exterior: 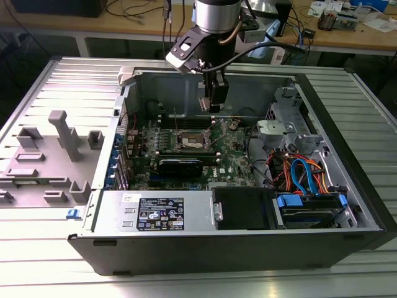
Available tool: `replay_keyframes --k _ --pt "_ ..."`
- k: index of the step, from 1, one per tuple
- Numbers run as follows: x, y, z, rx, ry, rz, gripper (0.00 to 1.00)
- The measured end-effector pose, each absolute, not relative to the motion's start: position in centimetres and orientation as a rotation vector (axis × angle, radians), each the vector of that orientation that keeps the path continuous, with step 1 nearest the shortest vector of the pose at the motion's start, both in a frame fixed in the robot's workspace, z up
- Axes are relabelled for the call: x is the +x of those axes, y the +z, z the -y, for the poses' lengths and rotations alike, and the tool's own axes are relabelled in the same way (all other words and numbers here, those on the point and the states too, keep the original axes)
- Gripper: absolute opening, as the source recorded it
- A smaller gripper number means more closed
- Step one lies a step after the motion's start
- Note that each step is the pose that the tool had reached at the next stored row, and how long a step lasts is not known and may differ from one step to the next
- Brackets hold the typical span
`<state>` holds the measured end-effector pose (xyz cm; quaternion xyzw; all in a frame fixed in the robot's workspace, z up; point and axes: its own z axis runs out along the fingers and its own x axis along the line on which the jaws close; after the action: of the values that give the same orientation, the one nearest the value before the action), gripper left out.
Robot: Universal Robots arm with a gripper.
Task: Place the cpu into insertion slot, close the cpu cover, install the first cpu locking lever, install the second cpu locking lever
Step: 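Place the cpu into insertion slot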
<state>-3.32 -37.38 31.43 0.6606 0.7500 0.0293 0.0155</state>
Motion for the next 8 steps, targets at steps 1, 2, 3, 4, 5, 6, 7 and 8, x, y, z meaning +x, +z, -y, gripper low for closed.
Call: replay_keyframes --k 1,2,3,4,5,6,7,8 --pt "-3.3 31.4 37.4 2.055 0.091 -2.333 0.54" --pt "-3.3 31.4 37.4 2.055 0.091 -2.333 0.54" --pt "-3.3 31.4 37.4 2.055 0.091 -2.333 0.54" --pt "-3.4 31.2 37.4 2.113 0.09 -2.279 0.54" --pt "-4.2 31.0 37.4 2.12 0.091 -2.273 0.54" --pt "-4.6 30.9 37.4 2.121 0.091 -2.272 0.54" --pt "-4.8 30.9 37.4 2.122 0.092 -2.272 0.54" --pt "-4.8 30.9 37.4 2.122 0.091 -2.272 0.54"
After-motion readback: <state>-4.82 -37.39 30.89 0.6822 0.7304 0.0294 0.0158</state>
